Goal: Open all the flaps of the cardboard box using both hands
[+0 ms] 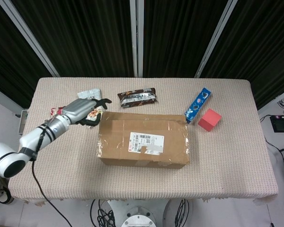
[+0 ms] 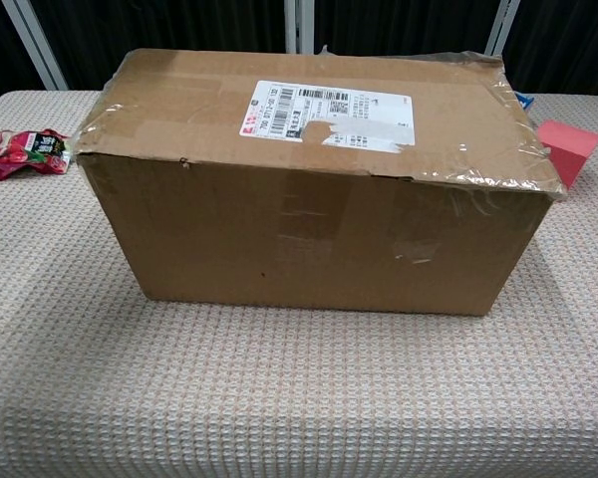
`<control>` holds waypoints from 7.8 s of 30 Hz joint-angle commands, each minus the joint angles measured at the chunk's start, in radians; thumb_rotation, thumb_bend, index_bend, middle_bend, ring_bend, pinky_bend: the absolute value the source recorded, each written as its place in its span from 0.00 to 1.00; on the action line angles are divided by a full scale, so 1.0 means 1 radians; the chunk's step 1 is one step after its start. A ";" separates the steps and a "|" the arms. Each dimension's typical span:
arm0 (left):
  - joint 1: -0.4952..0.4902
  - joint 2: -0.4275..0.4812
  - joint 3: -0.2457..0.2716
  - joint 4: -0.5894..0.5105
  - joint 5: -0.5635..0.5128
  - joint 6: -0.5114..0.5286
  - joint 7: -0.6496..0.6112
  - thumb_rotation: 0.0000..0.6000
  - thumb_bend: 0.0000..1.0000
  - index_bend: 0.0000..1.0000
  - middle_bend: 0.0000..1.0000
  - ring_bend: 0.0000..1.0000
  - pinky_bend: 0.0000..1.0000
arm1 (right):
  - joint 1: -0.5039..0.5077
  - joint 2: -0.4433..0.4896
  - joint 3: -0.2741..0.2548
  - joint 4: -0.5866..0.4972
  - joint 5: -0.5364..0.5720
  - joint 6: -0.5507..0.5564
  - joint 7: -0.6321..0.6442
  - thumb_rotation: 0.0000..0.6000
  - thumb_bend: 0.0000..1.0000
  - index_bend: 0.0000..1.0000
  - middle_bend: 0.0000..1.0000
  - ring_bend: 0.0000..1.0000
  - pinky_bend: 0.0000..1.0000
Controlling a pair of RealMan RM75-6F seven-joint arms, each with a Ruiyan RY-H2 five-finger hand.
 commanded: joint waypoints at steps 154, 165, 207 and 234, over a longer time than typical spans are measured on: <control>0.968 -0.009 0.221 0.045 0.356 1.075 0.388 0.75 0.14 0.07 0.15 0.18 0.26 | 0.922 -0.145 0.348 -0.419 0.535 -0.626 -0.769 1.00 0.21 0.00 0.00 0.00 0.00; 0.941 0.000 0.247 0.039 0.349 1.068 0.375 0.75 0.14 0.07 0.15 0.18 0.26 | 1.061 -0.283 0.349 -0.192 0.711 -0.549 -0.953 1.00 0.24 0.00 0.00 0.00 0.00; 0.877 -0.006 0.310 0.047 0.361 1.056 0.303 0.69 0.16 0.07 0.15 0.18 0.32 | 1.093 -0.048 0.175 -0.351 0.013 -1.012 -0.117 1.00 1.00 0.51 0.35 0.14 0.15; 0.863 -0.006 0.332 0.064 0.345 1.043 0.295 0.70 0.16 0.07 0.15 0.18 0.32 | 1.164 -0.148 0.089 -0.242 -0.048 -1.041 -0.067 1.00 1.00 0.52 0.33 0.12 0.12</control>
